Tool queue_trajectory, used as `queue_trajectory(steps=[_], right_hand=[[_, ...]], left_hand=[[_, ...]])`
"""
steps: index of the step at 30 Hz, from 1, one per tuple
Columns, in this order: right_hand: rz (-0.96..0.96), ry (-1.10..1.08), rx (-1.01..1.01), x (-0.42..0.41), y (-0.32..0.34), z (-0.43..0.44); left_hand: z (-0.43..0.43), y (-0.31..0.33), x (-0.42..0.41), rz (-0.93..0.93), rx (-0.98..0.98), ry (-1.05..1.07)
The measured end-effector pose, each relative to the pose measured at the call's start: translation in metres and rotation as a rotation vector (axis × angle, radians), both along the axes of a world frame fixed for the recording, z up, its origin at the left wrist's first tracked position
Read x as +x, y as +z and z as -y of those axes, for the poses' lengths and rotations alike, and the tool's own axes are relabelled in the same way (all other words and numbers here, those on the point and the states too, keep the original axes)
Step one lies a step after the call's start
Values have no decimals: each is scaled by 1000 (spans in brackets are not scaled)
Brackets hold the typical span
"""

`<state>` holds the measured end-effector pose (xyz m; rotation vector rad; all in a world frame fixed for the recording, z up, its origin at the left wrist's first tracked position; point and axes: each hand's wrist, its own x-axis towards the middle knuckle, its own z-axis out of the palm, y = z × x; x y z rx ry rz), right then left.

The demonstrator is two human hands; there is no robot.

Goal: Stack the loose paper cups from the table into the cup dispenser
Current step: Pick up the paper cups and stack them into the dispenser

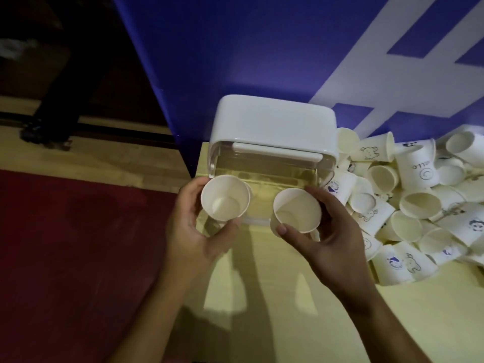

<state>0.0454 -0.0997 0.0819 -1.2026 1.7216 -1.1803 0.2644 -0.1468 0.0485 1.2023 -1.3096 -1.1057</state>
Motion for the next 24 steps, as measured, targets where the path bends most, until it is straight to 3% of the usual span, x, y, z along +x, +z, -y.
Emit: queue_trajectory(steps=[8, 18, 24], right_hand=[[-59, 6, 18, 6, -9, 4], [-141, -32, 40, 0, -15, 5], [-138, -30, 57, 2, -24, 8]], left_hand=[[43, -28, -7, 211, 65, -79], [55, -68, -9, 506, 11, -194], [58, -77, -5, 558, 26, -187]])
